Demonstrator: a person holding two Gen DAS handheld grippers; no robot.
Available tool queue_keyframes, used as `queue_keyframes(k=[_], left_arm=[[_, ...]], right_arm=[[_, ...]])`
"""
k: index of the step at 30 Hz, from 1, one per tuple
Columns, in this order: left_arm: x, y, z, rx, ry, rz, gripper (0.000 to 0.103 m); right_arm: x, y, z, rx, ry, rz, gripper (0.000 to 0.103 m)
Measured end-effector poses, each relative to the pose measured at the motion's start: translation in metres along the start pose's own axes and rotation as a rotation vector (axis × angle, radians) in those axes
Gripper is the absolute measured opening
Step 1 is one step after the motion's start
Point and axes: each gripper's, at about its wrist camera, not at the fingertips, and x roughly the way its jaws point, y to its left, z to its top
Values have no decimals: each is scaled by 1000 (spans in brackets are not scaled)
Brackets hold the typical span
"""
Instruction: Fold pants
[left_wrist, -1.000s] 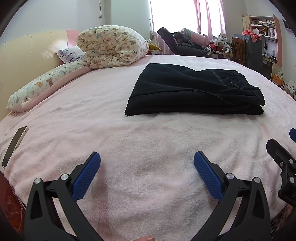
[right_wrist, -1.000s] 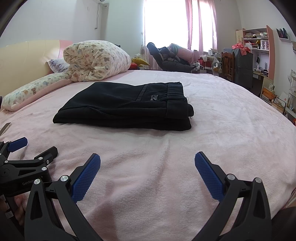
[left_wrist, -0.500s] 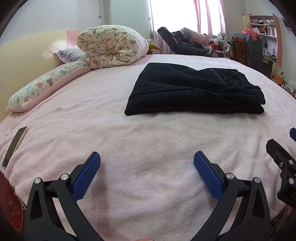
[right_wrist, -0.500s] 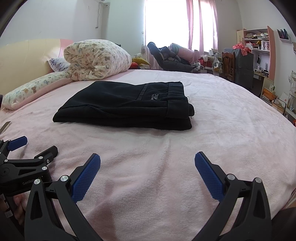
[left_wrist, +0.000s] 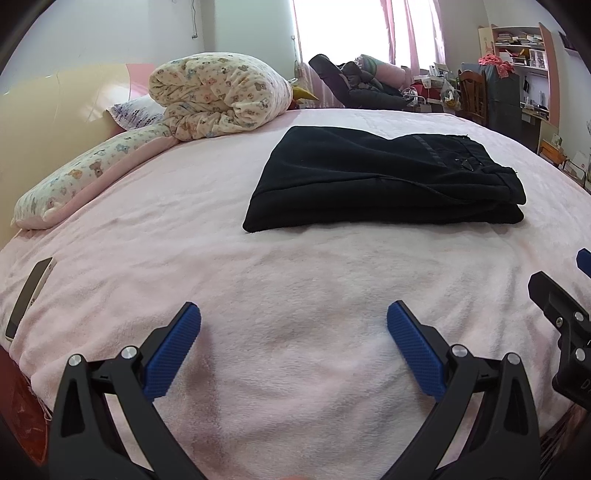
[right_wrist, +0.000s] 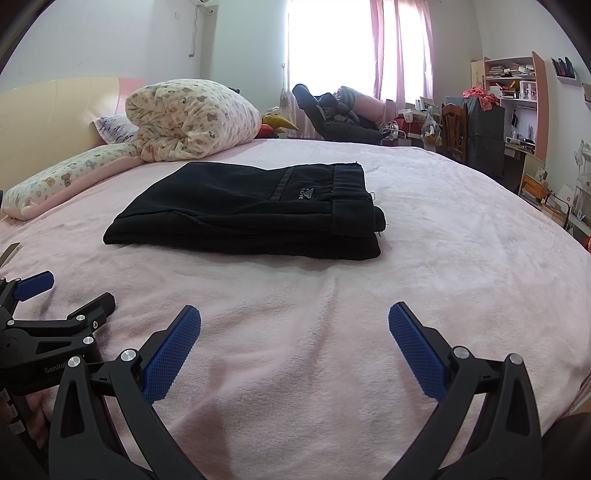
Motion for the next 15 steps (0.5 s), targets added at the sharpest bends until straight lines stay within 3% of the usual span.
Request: queue_keyframes(k=[15], left_arm=[[-5, -5, 3, 45, -24, 5, 101]], right_arm=[[1, -2, -2, 3, 5, -3, 102]])
